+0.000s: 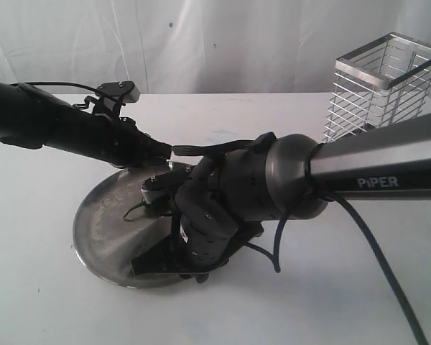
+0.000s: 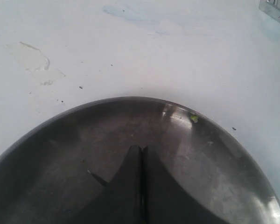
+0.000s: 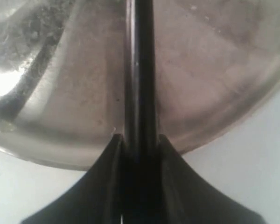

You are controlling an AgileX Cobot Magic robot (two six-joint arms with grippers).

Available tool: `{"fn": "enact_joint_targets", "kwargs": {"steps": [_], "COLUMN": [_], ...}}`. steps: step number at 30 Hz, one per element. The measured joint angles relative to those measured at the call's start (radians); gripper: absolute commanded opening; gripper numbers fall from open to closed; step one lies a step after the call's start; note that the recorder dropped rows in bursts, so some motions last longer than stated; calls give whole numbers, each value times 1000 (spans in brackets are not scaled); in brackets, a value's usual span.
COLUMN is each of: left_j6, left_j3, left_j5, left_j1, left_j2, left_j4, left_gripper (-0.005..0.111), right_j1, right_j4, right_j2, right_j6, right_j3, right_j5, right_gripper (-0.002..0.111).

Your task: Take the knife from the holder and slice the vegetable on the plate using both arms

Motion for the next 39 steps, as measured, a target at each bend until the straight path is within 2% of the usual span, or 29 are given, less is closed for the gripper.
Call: {"fn": "enact_joint_targets", "kwargs": {"steps": [19, 31, 39], "left_j6": [42, 45, 43], "left_j3": [-2, -29, -38], "left_j5": [-11, -14, -8], "left_j1": [0, 0, 6], "left_j2": [52, 149, 170], "left_j4": [-8, 81, 80], "left_gripper": [0, 0, 0], "right_j1": [0, 2, 9], "right_j4": [0, -4, -8], "right_j2": [0, 0, 0], "right_j6": [0, -14, -17], "right_j3": [0, 0, -2], "right_j5": [0, 0, -1], "right_gripper": [0, 0, 0]}}
